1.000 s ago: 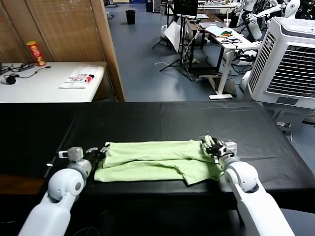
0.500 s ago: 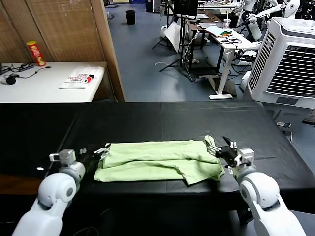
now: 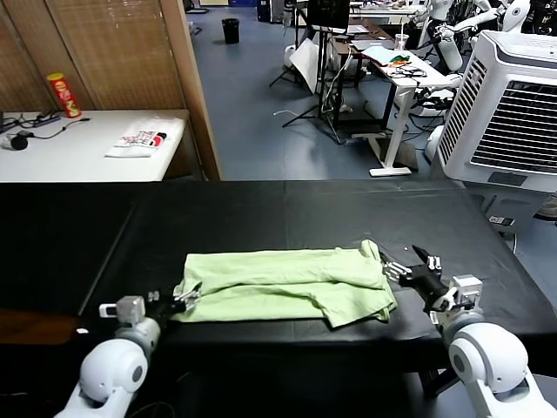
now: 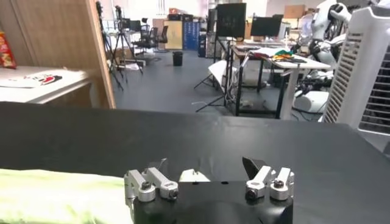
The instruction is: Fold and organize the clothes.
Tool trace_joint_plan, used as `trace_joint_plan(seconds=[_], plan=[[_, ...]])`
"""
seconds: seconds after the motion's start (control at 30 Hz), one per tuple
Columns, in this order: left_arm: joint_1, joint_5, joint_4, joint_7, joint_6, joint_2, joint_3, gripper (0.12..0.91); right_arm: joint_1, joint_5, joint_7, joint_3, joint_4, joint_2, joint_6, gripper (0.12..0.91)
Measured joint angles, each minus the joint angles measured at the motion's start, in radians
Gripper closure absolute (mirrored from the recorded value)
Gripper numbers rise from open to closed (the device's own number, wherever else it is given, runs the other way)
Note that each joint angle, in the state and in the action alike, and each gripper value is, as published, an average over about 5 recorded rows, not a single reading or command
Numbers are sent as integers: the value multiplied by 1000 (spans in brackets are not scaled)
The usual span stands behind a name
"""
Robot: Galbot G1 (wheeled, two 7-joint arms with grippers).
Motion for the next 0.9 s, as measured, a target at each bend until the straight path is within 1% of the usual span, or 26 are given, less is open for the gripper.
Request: trace_joint_plan(seconds=[0.03, 0.1, 0.23, 0.27, 0.4, 0.47, 0.53, 0.63, 0.7, 0.77, 0.9], plan=[[2, 9, 0, 1, -3, -5, 2, 272, 1, 0, 0, -1, 1, 0, 0, 227], [6, 27, 4, 2, -10, -14, 7, 354, 1, -1, -1, -2, 2, 0, 0, 227], [12, 43, 14, 2, -16, -32, 15, 569, 0, -5, -4, -4, 4, 0, 2, 227], [12, 44, 16, 2, -16, -36, 16, 635, 0, -5, -4, -4, 4, 0, 2, 227], [4, 63, 18, 0, -25, -45, 24, 838, 1, -8, -4, -4, 5, 1, 3, 227], [-2, 88, 21, 1, -34, -45, 29, 878, 1, -9, -4, -4, 6, 2, 3, 227], [-8, 119, 24, 6, -41, -40, 30, 874, 1, -10, -3, -4, 7, 3, 2, 227], [-13, 174, 32, 23, -59, -20, 25, 872, 3, -11, 0, 0, 7, 3, 0, 227], [-13, 218, 40, 33, -83, 2, 17, 875, 5, -11, 1, 3, 6, 3, -1, 227], [-10, 266, 52, 37, -118, 33, 4, 875, 6, -11, 2, 5, 3, 4, -1, 227], [-2, 322, 91, 42, -183, 131, -34, 875, 7, -21, 2, 2, -7, 13, -1, 227]])
